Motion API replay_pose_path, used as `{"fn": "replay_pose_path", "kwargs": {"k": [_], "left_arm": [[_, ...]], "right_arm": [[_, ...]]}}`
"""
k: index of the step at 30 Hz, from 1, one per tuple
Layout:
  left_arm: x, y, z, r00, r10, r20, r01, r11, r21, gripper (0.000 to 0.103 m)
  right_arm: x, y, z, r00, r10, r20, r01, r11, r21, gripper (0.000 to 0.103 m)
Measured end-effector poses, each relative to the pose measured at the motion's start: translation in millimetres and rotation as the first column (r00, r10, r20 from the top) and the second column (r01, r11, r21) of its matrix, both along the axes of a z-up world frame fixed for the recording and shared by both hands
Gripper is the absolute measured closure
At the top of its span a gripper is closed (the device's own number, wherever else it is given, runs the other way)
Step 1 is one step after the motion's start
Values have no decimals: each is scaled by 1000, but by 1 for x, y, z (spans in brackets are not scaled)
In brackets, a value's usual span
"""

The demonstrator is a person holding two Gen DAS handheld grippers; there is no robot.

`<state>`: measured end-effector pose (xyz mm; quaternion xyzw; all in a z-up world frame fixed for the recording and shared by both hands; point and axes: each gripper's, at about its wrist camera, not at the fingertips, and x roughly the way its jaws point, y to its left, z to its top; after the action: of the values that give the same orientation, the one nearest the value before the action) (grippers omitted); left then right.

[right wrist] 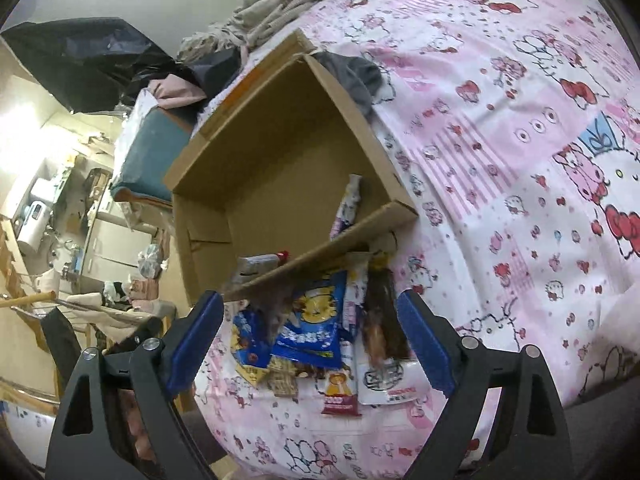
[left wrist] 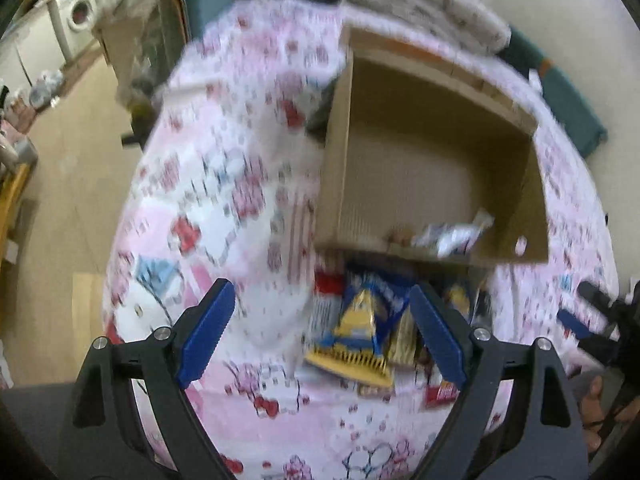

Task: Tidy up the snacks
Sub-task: 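Grasp the blue chip bag with the left gripper while the right gripper grasps the brown jerky packet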

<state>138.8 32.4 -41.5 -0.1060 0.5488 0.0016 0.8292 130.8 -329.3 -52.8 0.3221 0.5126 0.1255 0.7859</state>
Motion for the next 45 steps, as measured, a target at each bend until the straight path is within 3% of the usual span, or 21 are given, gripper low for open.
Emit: {"fn": "replay_pose_path", "kwargs": {"k": [4,9,12,14,18,20,22,29,32,34,36,41,45], "left_arm": [[5,-23,-37,991,-74,-109,74,997,0,17],[12,-52,-73,972,-144,-185,158,985,63,24],[13,-64,-82,965,-173,-195,200,971,132,35],[12,-69,-86,960,-184,-213,218,965,149,53],[6,-77,-87,954,-209,-217,251,949,192,59],[1,-80,-86,953,-218,-212,260,946,195,73],[-3,-82,-80,951,-224,-211,260,952,160,78],[-33,-67,-31,974,-169,-153,183,979,85,80],[-46,-55,-18,984,-116,-138,125,990,62,79],[-53,-41,-18,987,-55,-151,62,997,41,79],[-54,-31,-24,985,-20,-171,25,999,24,79],[-52,-18,-22,988,13,-155,-10,1000,18,79],[-49,-18,-19,992,6,-122,-2,999,32,79]], "right_arm": [[1,-4,-12,998,-31,-48,32,999,18,12],[5,-6,-18,996,-50,-79,51,999,8,12],[4,-10,-20,995,-56,-85,58,998,13,12],[4,-11,-22,994,-58,-93,59,998,7,12],[5,-12,-26,992,-69,-108,69,998,-7,12],[7,-9,-26,992,-62,-108,60,998,-23,12],[8,-6,-26,993,-49,-105,46,998,-36,12],[7,3,-28,993,-15,-117,11,999,-39,12],[8,11,-32,990,21,-139,-34,995,-92,18],[9,18,-38,984,43,-172,-70,986,-149,31],[12,24,-50,973,58,-223,-106,972,-209,36],[22,44,-75,943,94,-319,-202,924,-324,40],[20,57,-80,931,141,-338,-267,893,-363,45]]}}
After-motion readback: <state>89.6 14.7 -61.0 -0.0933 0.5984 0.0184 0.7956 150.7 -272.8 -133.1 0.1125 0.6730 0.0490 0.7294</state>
